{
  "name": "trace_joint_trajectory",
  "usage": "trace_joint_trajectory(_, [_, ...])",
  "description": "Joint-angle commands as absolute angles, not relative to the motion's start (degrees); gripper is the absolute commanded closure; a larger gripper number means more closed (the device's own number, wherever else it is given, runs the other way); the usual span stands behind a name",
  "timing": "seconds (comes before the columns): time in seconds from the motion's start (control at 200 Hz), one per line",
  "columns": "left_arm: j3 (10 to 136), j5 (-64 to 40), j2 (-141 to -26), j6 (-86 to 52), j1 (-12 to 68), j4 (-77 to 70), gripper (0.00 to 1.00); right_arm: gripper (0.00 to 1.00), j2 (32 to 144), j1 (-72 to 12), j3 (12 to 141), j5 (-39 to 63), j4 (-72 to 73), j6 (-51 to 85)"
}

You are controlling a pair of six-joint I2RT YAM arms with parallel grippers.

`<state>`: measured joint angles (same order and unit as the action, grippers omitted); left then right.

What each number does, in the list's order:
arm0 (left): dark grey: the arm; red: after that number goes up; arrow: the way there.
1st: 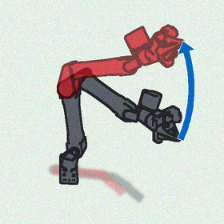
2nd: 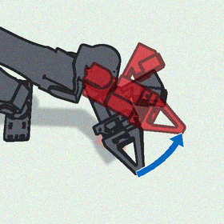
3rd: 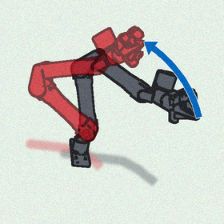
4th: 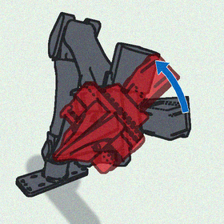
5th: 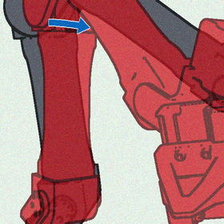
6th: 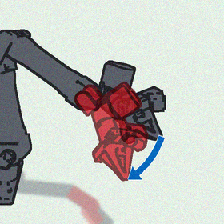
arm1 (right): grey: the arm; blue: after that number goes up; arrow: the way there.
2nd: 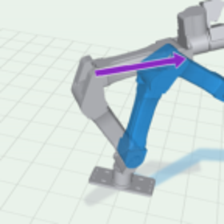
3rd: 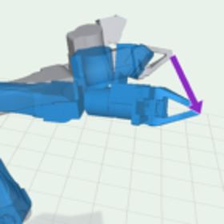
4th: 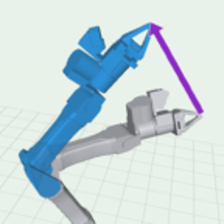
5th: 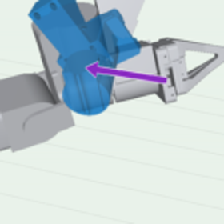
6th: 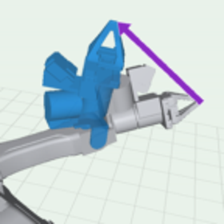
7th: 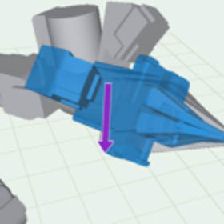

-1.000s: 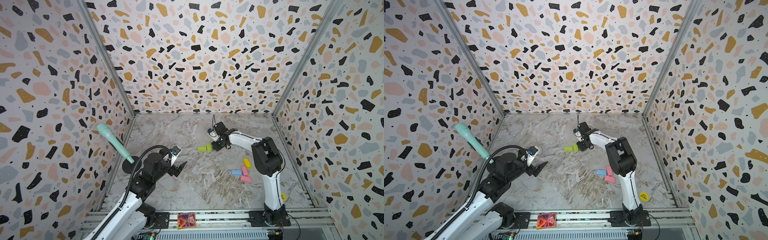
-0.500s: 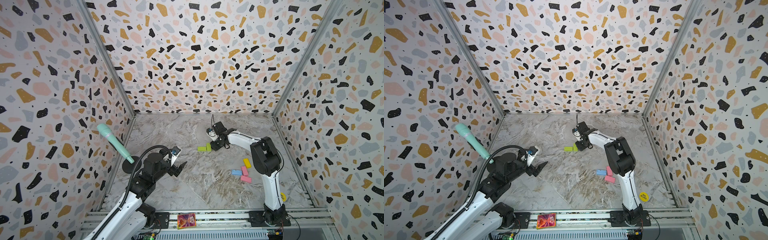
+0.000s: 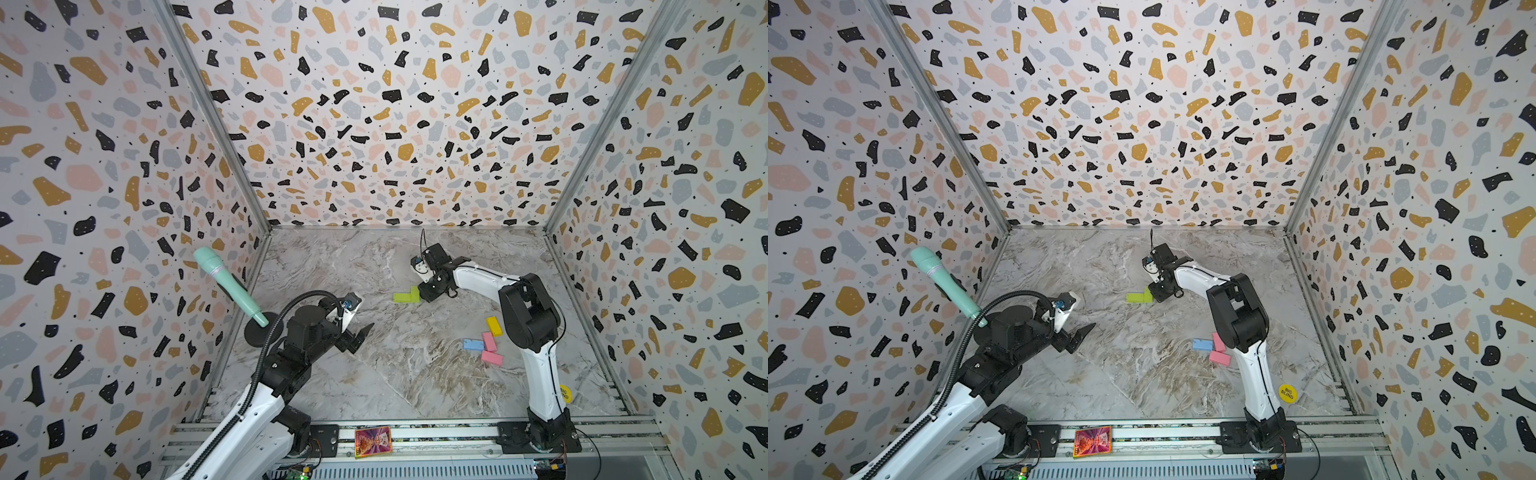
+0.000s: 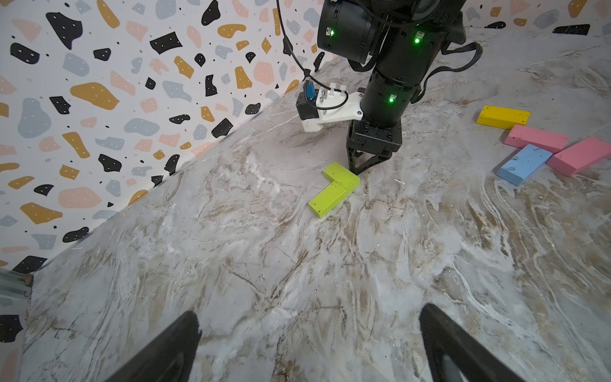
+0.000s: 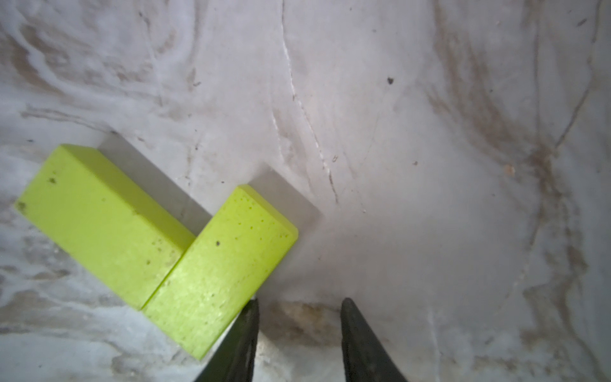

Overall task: Assemble the letter t with building blocks
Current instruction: Adjust the building block at the center of the board, then pick up the building block from the center of the board.

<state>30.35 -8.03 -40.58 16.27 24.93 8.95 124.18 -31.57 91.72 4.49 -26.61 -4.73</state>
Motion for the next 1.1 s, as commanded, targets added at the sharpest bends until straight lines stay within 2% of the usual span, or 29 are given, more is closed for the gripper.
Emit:
trace_joint_trajectory(0.0, [30.06,-8.33,-40.43,16.49,25.2,7.52,0.01,0.58,121.4,-30.64,92.0,3.3,-29.75,-3.17])
trace_joint_trajectory(0.29, [30.06,-8.02,-40.51,16.17,25.23,7.22,0.0,0.52,109.47,-28.71,85.42,4.49,-34.37,0.65])
trace_joint_trajectory(0.526, [30.34,-6.14,-40.23,15.37,25.26,6.4,0.01,0.51,98.34,-24.39,72.63,0.6,-40.38,7.08])
trace_joint_trajectory(0.681, [30.15,-5.08,-39.81,15.44,25.19,5.71,0.01,0.51,91.64,-19.02,62.9,2.45,-40.88,7.82])
trace_joint_trajectory(0.876, [30.15,-5.09,-40.36,15.64,25.19,5.44,0.01,0.51,88.88,-14.7,57.16,3.25,-38.94,9.13])
trace_joint_trajectory(1.096, [30.23,-5.25,-40.62,15.71,25.23,5.64,0.01,0.51,91.2,-10.45,54.18,4.01,-35.08,9.46])
